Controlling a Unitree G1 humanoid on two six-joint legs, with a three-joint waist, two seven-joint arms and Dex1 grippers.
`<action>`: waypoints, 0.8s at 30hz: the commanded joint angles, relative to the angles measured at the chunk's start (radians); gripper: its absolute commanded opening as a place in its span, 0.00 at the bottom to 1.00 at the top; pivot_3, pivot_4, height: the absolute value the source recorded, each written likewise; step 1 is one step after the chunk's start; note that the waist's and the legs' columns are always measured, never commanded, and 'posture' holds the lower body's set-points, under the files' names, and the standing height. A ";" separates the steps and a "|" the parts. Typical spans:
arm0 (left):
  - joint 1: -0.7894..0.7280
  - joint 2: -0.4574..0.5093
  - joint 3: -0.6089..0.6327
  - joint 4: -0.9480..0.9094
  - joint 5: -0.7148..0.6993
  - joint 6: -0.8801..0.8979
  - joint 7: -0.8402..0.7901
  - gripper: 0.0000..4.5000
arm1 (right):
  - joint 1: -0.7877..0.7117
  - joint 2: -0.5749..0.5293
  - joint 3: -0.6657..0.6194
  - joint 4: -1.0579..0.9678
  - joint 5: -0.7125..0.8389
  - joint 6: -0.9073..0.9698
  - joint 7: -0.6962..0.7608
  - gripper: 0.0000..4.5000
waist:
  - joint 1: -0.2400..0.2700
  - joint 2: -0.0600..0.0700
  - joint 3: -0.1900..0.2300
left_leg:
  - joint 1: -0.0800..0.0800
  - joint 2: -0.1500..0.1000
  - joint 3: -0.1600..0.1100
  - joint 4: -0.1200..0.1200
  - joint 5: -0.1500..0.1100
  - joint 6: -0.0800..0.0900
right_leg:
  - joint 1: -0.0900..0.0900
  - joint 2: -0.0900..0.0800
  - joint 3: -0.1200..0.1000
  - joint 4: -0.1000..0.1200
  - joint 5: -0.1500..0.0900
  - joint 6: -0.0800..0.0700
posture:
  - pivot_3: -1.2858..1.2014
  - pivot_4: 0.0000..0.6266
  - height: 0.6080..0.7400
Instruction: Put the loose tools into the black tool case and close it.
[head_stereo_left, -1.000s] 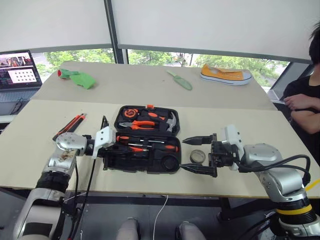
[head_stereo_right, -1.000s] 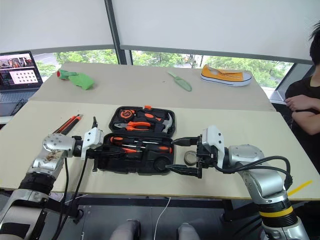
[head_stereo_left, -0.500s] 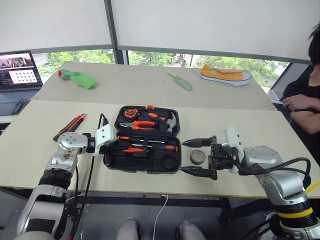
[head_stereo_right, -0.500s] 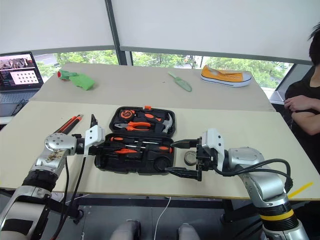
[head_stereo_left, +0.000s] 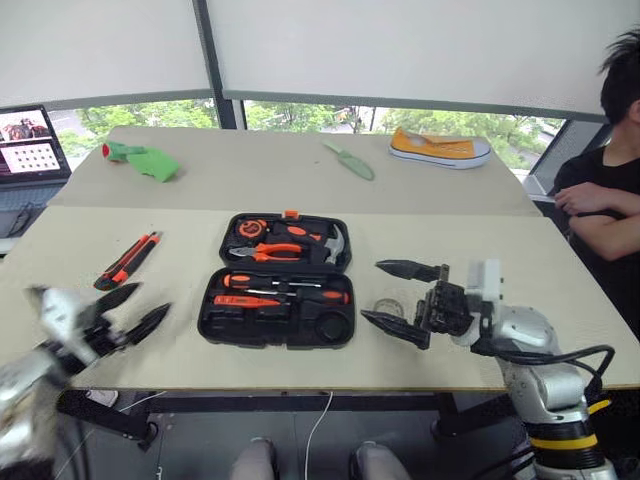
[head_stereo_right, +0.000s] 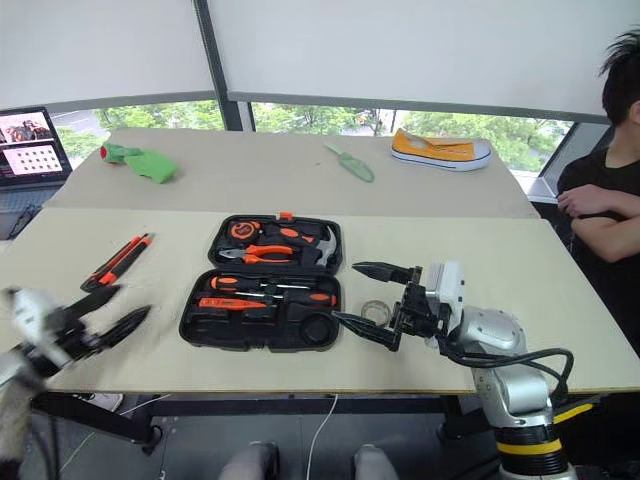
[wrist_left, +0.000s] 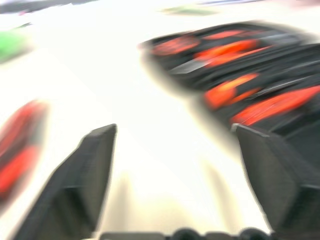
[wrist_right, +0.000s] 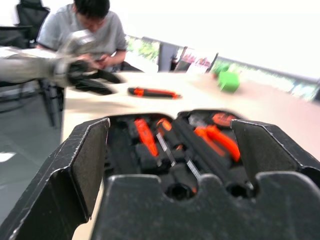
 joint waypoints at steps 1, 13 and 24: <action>0.083 -0.013 0.141 -0.001 -0.020 0.014 0.114 0.99 | 0.021 0.005 -0.011 0.005 -0.027 -0.092 -0.004 1.00 | 0.007 -0.001 -0.001 | 0.002 0.000 0.000 0.000 0.000 -0.001 | -0.001 0.000 -0.001 -0.001 0.000 0.000 | 0.52 0.24 1.00; -0.161 0.225 -0.058 0.023 -0.022 0.413 0.169 0.99 | -0.001 -0.030 0.008 -0.055 0.016 0.013 -0.032 1.00 | 0.020 -0.007 -0.004 | 0.005 0.001 0.002 -0.001 -0.007 -0.011 | 0.000 -0.002 -0.004 -0.003 -0.005 -0.006 | 0.52 0.24 1.00; -0.920 0.265 -0.460 0.742 0.258 0.372 0.156 0.99 | 0.008 -0.057 0.008 -0.095 0.010 0.044 -0.077 1.00 | 0.019 -0.008 -0.004 | 0.000 0.000 0.001 -0.003 -0.001 -0.002 | -0.001 0.003 -0.001 0.001 -0.001 -0.002 | 0.52 0.24 1.00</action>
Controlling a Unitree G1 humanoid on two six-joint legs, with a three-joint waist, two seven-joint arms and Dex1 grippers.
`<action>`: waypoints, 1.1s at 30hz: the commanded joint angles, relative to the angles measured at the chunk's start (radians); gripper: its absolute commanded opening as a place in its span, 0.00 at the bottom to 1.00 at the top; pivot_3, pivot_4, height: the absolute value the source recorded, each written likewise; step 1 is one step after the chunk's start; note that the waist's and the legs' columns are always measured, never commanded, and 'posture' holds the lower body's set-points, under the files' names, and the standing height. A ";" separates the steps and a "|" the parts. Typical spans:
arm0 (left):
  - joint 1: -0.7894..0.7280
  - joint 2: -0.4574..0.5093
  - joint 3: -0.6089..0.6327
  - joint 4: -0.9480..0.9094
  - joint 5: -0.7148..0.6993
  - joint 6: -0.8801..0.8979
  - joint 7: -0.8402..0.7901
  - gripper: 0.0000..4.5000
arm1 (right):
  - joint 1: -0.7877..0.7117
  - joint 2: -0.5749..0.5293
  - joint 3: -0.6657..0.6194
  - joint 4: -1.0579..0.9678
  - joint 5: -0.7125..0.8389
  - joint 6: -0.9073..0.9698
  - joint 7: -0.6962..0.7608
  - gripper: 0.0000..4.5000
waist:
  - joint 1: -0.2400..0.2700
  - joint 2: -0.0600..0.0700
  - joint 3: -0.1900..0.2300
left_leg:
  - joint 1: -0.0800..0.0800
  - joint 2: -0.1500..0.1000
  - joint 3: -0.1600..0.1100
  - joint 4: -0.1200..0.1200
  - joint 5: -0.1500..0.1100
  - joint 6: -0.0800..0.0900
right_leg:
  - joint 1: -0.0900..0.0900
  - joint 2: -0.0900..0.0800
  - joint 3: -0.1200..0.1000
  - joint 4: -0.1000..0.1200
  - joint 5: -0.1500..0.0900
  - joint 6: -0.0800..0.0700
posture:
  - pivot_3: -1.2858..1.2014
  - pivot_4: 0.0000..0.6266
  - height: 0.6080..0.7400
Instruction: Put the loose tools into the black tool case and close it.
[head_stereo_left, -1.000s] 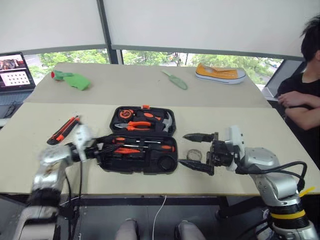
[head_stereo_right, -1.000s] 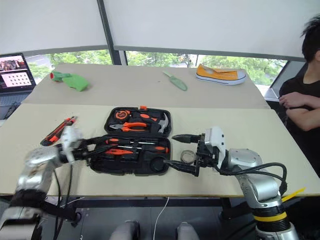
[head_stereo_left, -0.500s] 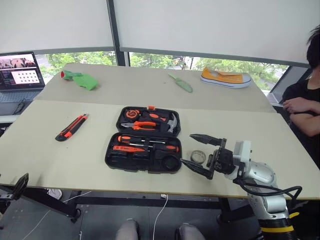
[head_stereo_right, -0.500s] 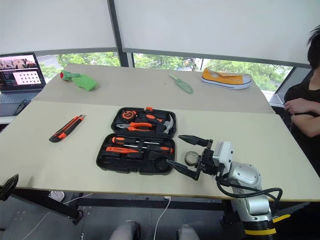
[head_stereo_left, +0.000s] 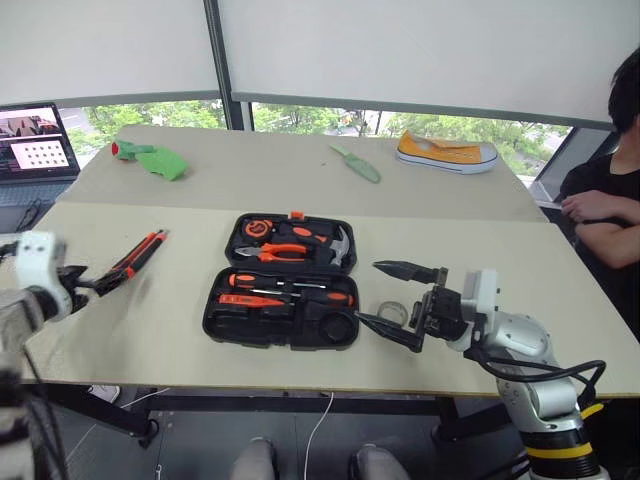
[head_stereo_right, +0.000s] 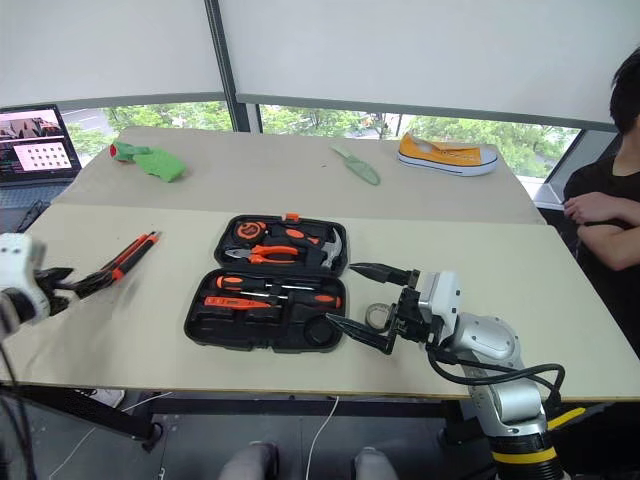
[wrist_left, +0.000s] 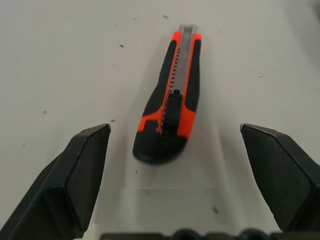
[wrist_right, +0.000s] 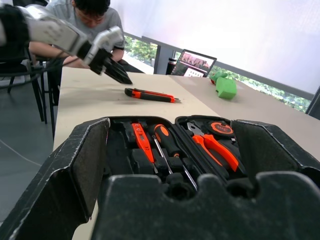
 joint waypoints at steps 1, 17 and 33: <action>-0.156 -0.021 -0.060 0.212 0.086 -0.114 -0.013 0.99 | 0.007 -0.019 -0.022 -0.051 0.012 0.010 -0.021 1.00 | 0.001 0.000 0.000 | -0.001 0.000 0.000 0.000 0.000 0.000 | 0.000 0.000 0.000 0.000 0.000 0.000 | 0.52 0.24 1.00; -0.331 -0.070 -0.071 0.505 0.183 -0.300 -0.051 0.36 | 0.080 -0.083 -0.068 -0.148 0.040 0.074 -0.074 1.00 | 0.001 -0.001 0.000 | -0.002 -0.001 0.000 0.002 0.000 0.000 | 0.000 -0.001 0.000 0.000 0.000 0.001 | 0.52 0.24 1.00; 0.161 0.011 -0.247 -0.592 -0.079 -0.421 -0.946 0.36 | 0.091 -0.226 -0.114 -0.081 0.131 0.144 0.078 1.00 | 0.001 0.001 0.001 | -0.003 0.000 0.000 0.002 0.000 0.000 | 0.000 -0.002 0.000 0.000 0.000 0.001 | 0.52 0.24 1.00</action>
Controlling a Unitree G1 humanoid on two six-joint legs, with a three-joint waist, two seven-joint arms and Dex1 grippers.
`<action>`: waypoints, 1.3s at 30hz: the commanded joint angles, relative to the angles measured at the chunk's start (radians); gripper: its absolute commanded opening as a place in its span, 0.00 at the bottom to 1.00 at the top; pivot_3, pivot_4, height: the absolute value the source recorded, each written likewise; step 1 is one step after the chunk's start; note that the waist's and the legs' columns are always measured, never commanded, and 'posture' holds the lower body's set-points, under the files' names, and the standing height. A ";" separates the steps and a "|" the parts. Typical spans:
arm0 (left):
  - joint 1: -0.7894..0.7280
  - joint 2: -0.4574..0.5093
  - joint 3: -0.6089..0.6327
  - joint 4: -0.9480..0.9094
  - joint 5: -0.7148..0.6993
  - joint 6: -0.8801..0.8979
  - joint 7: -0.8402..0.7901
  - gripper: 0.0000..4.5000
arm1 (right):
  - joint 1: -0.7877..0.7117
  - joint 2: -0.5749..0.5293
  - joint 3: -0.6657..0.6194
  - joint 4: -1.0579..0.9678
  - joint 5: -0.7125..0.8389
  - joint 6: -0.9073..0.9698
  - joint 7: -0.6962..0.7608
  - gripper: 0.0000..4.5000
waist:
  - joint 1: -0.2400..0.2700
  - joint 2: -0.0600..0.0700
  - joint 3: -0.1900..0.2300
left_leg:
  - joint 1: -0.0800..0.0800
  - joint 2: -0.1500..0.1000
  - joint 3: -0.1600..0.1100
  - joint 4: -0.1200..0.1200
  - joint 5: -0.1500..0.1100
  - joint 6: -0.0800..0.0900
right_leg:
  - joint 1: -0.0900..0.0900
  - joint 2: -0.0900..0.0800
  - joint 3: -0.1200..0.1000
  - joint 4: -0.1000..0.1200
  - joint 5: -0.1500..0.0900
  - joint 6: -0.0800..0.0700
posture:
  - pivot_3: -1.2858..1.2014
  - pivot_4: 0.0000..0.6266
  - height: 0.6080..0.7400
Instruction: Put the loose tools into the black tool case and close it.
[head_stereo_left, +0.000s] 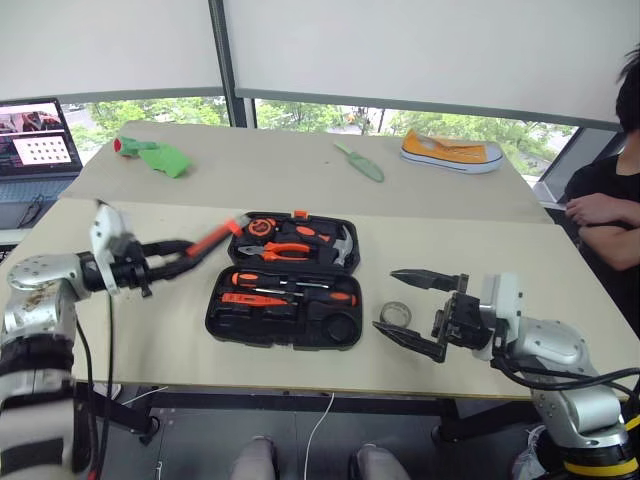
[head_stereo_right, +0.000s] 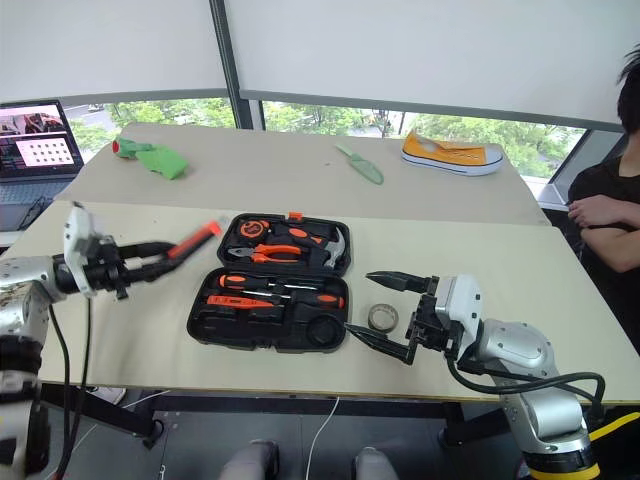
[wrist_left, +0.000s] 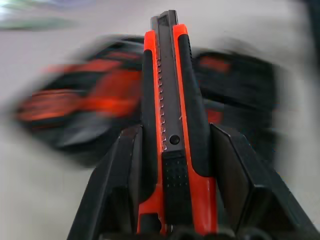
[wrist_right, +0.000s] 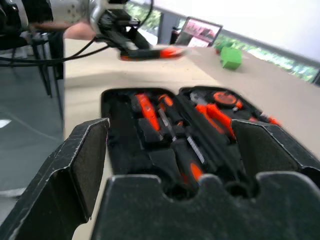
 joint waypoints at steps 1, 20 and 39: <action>0.005 0.018 -0.080 -0.125 0.078 -0.064 0.013 0.36 | 0.004 -0.029 -0.038 0.008 0.044 0.020 0.044 1.00 | 0.002 0.000 0.000 | 0.000 0.000 0.000 0.000 0.000 0.001 | 0.000 0.000 0.000 0.000 0.000 0.000 | 0.52 0.24 1.00; -0.120 -0.095 -0.276 0.033 0.325 -0.355 0.115 0.36 | 0.016 -0.017 -0.026 -0.049 0.045 0.034 0.012 1.00 | 0.003 0.000 0.000 | -0.001 -0.001 0.000 0.003 0.001 0.002 | 0.000 0.001 0.001 0.000 0.000 0.002 | 0.52 0.24 1.00; -0.137 -0.176 -0.148 0.056 0.026 -0.148 0.033 0.69 | 0.041 0.000 -0.041 -0.014 0.042 0.032 -0.016 1.00 | 0.002 0.001 0.000 | -0.001 -0.001 -0.001 0.004 0.001 0.002 | 0.000 0.001 0.001 0.000 0.000 0.002 | 0.52 0.24 1.00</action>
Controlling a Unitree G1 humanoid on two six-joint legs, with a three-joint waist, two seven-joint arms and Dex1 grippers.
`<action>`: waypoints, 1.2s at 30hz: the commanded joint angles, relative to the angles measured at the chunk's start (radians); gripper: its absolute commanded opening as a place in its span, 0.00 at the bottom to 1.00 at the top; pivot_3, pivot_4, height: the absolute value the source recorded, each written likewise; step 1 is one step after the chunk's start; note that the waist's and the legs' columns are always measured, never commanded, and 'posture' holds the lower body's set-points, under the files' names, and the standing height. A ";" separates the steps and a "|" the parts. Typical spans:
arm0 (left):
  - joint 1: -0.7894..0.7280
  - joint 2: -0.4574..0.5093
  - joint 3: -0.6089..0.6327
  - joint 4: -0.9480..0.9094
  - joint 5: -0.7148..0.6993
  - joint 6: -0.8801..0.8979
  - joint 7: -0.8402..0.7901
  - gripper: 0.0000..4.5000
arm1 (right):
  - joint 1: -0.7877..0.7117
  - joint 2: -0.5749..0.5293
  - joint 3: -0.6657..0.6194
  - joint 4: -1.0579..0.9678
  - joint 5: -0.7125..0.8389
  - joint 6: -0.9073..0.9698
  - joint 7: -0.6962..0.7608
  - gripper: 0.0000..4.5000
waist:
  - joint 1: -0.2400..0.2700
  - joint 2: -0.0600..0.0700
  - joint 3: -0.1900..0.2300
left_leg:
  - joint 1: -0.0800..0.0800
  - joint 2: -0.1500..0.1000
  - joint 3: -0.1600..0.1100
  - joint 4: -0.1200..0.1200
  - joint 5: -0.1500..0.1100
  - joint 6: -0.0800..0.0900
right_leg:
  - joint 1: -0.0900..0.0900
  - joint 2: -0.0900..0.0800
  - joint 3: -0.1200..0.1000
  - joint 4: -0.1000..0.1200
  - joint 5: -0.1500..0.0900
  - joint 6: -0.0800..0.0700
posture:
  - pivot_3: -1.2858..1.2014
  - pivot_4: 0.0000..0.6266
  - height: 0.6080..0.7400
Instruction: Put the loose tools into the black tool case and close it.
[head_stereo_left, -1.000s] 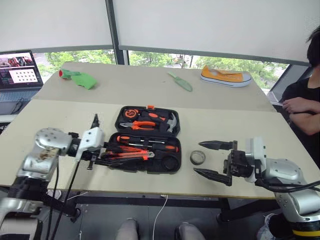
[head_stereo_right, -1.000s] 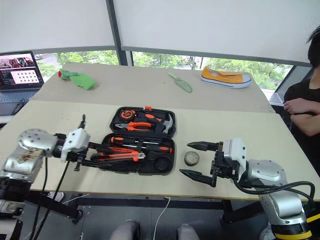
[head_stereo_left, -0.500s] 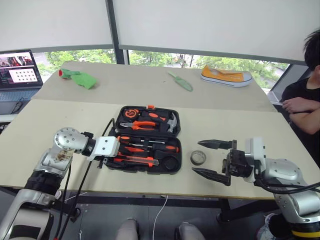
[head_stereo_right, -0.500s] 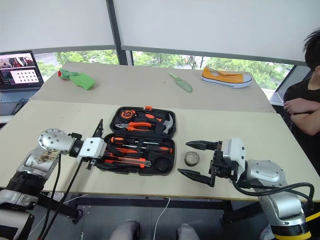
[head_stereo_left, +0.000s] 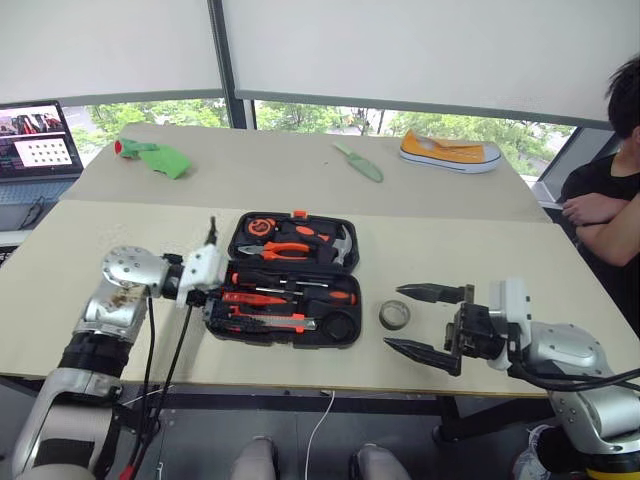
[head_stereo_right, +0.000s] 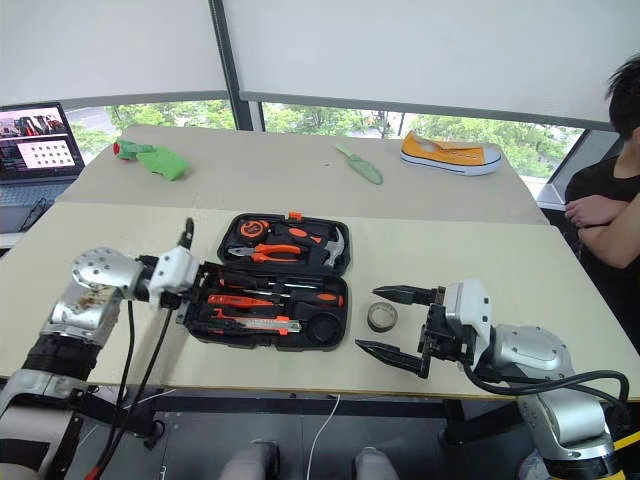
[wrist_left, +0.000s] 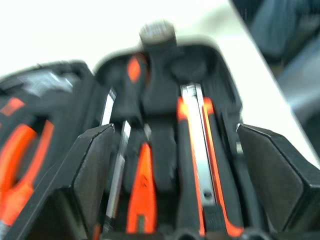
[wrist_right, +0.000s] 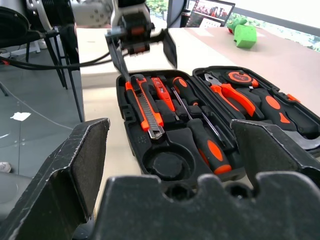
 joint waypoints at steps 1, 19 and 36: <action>0.027 -0.024 0.004 -0.043 -0.011 0.030 0.020 0.61 | 0.003 0.018 -0.027 0.006 0.007 -0.015 -0.010 1.00 | 0.000 0.000 0.000 | 0.000 0.000 0.000 0.000 0.000 0.000 | 0.001 0.000 0.000 0.000 0.000 0.000 | 0.52 0.24 1.00; 0.170 -0.046 -0.123 -0.001 0.248 0.009 0.221 0.03 | 0.032 0.051 -0.024 -0.003 -0.008 -0.011 -0.031 1.00 | 0.001 0.004 -0.003 | 0.016 0.000 0.000 -0.001 -0.001 -0.001 | 0.017 -0.001 0.000 -0.004 -0.007 0.000 | 0.52 0.24 1.00; 0.223 -0.097 0.136 -0.105 -0.056 0.072 0.210 0.34 | 0.161 -0.003 -0.164 -0.023 -0.013 -0.014 -0.063 1.00 | 0.001 0.018 -0.014 | 0.016 0.000 0.001 -0.005 0.000 0.000 | 0.016 -0.001 0.000 -0.006 -0.008 -0.001 | 0.52 0.24 1.00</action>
